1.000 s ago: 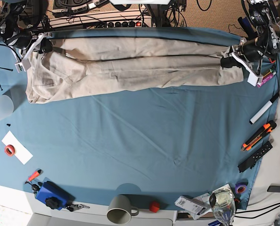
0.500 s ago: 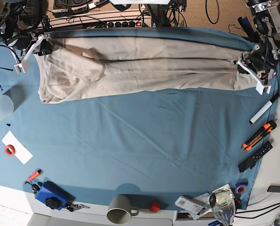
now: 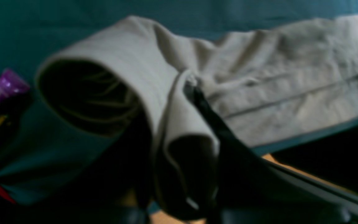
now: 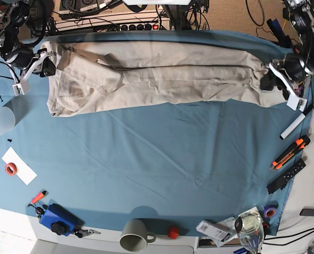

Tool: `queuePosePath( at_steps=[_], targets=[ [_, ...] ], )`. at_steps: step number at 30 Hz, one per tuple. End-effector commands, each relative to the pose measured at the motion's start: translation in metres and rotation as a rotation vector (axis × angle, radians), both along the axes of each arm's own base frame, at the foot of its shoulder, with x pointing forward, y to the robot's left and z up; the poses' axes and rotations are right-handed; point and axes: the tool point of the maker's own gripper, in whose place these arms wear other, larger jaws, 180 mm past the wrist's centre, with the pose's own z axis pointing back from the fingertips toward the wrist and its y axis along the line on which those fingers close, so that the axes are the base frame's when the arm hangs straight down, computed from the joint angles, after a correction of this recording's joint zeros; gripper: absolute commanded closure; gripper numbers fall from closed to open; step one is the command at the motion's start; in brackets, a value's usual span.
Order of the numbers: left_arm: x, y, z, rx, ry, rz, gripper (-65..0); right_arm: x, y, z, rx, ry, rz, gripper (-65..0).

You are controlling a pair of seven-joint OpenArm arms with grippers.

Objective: Fold the T-shirt properly
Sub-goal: 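Carry the strip end with the left gripper toward the right gripper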

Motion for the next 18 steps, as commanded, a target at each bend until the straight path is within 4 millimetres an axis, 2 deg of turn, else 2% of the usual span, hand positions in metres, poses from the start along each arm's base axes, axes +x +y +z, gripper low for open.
queuePosePath(
  at_steps=[1, 5, 9, 14, 18],
  targets=[
    [0.004, -0.006, 0.014, -0.016, -0.057, -0.023, 0.0, 0.009, -0.005, 0.012, -0.019, -0.044, 0.005, -13.0],
    [-0.002, -0.029, 0.025, -0.081, -0.095, -0.051, 0.0, 0.010, -0.007, 0.012, -0.035, -0.052, -0.003, -13.0],
    [-0.003, -0.065, 0.032, -0.157, -0.132, -0.133, 0.0, 0.009, -0.007, 0.008, -0.038, -0.050, -0.014, -13.0],
    [-0.013, -0.115, 0.023, -0.189, -0.096, -0.296, 0.0, 0.008, -0.004, 0.006, -0.029, -0.050, -0.017, -13.0],
    [-0.019, -0.147, 0.020, -0.217, -0.080, -0.372, 0.0, 0.008, -0.005, 0.006, -0.032, -0.048, -0.018, -13.0]
  ],
)
